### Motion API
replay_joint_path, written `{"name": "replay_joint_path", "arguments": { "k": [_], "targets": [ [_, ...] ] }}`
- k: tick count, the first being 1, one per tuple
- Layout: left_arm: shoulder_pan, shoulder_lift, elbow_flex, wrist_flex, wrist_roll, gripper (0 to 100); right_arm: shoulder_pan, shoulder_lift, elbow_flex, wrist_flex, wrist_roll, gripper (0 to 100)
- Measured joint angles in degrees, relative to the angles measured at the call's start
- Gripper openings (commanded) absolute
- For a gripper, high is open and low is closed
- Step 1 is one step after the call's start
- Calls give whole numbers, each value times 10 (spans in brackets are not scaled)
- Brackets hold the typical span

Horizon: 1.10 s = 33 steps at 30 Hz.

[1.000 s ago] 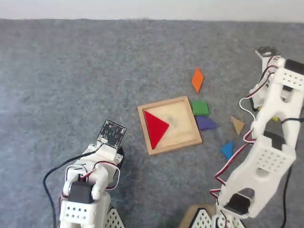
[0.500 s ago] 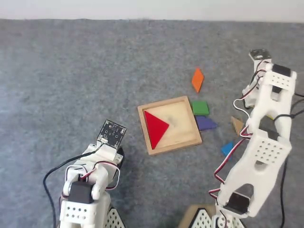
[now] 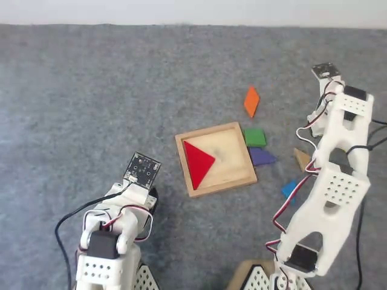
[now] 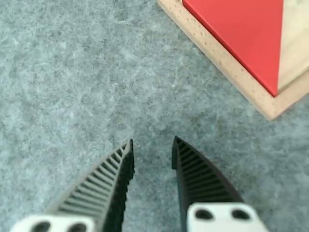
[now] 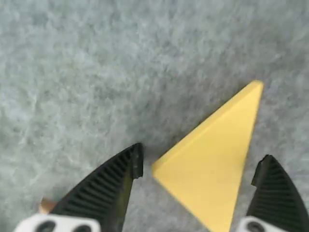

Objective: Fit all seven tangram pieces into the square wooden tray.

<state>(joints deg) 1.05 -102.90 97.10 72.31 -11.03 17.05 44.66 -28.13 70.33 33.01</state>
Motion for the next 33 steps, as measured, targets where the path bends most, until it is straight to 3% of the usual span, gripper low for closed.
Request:
{"name": "replay_joint_path", "arguments": {
  "k": [10,19,27,33],
  "targets": [
    [0,0,0,0,0,123,0,2,0,-29,2,358],
    [0,0,0,0,0,123,1,45,-21,-24,50,352],
    [0,0,0,0,0,123,5,46,-23,-12,52,157],
    [0,0,0,0,0,123,16,49,-31,7,55,147]
  ]
}}
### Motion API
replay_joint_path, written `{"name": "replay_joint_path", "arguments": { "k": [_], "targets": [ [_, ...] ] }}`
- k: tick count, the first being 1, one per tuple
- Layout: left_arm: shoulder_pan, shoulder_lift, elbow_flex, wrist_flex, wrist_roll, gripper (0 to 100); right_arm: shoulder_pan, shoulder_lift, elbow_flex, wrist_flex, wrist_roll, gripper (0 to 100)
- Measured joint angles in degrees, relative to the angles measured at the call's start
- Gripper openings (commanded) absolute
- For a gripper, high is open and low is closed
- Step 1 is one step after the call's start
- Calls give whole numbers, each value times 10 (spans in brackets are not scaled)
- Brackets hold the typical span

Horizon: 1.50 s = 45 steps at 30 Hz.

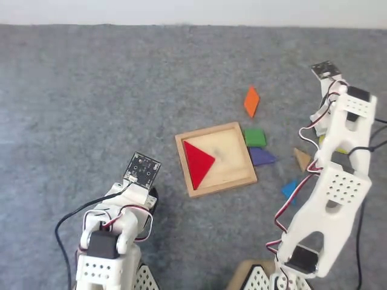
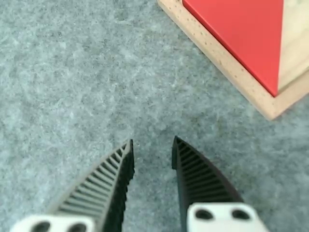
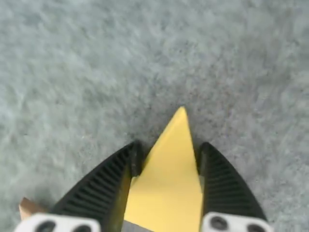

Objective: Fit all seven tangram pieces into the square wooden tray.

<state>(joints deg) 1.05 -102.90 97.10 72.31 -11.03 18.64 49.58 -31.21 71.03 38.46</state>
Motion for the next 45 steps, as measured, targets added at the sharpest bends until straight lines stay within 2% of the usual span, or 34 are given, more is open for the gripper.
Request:
{"name": "replay_joint_path", "arguments": {
  "k": [9,15,20,25,31,35,38,41,45],
  "targets": [
    [0,0,0,0,0,123,4,-16,0,64,1,78],
    [0,0,0,0,0,123,11,-41,11,141,1,74],
    [0,0,0,0,0,123,17,-69,40,166,1,74],
    [0,0,0,0,0,123,50,-185,131,168,18,74],
    [0,0,0,0,0,123,76,-413,276,156,51,74],
    [0,0,0,0,0,123,82,-524,410,100,103,74],
    [0,0,0,0,0,123,100,-551,498,45,176,76],
    [0,0,0,0,0,123,112,-551,529,16,233,132],
    [0,0,0,0,0,123,92,-538,533,9,226,264]
  ]
}}
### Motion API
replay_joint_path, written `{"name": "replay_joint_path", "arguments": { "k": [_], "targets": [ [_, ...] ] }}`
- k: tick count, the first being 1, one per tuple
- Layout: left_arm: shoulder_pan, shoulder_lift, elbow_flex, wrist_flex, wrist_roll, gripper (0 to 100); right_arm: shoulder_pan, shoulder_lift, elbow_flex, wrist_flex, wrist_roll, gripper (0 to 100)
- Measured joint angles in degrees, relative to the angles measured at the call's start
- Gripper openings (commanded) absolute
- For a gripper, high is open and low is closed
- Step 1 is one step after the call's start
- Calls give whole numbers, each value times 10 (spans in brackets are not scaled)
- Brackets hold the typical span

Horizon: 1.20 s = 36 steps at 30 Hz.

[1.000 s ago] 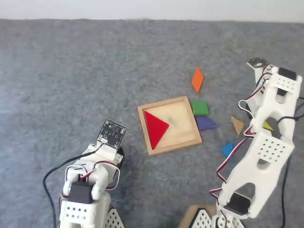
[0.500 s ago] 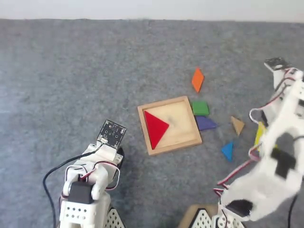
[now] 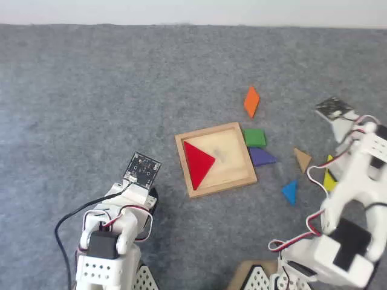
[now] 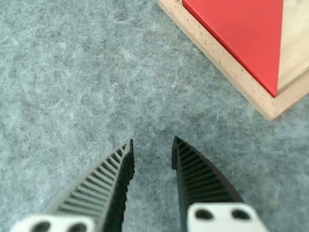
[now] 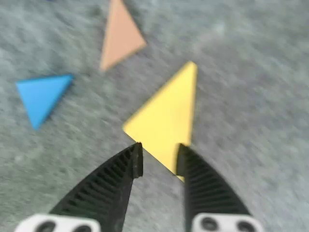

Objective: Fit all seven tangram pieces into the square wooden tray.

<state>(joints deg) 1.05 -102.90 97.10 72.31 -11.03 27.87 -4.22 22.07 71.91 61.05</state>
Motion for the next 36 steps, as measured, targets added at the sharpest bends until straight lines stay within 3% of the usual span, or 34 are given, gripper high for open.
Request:
{"name": "replay_joint_path", "arguments": {
  "k": [4,10,23,36],
  "targets": [
    [0,0,0,0,0,123,-17,44,1,-5,-23,336],
    [0,0,0,0,0,123,-4,110,1,-8,-83,329],
    [0,0,0,0,0,123,11,131,0,-11,-81,329],
    [0,0,0,0,0,123,-10,131,3,-21,-147,329]
  ]
}}
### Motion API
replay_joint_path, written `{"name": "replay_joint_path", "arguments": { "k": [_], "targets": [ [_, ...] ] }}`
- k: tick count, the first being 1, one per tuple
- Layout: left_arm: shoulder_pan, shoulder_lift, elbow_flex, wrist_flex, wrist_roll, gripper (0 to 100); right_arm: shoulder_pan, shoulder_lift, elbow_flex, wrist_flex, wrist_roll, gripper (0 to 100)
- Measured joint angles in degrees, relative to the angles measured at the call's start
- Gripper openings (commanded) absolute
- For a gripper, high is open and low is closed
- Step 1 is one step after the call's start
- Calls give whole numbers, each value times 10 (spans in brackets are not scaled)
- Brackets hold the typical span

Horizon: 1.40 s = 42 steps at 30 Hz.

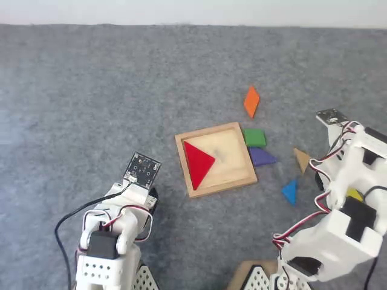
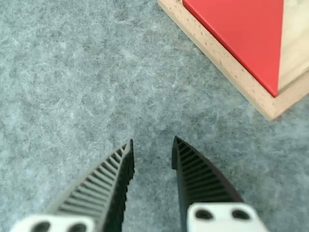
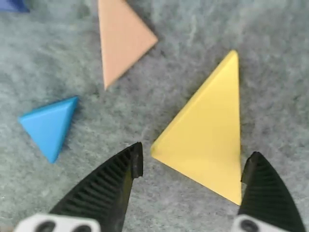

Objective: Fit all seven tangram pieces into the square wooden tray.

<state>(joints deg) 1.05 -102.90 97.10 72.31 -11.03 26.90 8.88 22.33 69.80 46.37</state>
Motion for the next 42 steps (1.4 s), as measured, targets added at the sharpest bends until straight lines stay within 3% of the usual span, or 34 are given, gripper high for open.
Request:
{"name": "replay_joint_path", "arguments": {
  "k": [19,27,36,42],
  "targets": [
    [0,0,0,0,0,123,-2,55,5,-36,-9,323],
    [0,0,0,0,0,123,3,55,-5,-41,-9,34],
    [0,0,0,0,0,123,4,55,-7,-47,-9,61],
    [0,0,0,0,0,123,-19,57,-46,11,-9,61]
  ]
}}
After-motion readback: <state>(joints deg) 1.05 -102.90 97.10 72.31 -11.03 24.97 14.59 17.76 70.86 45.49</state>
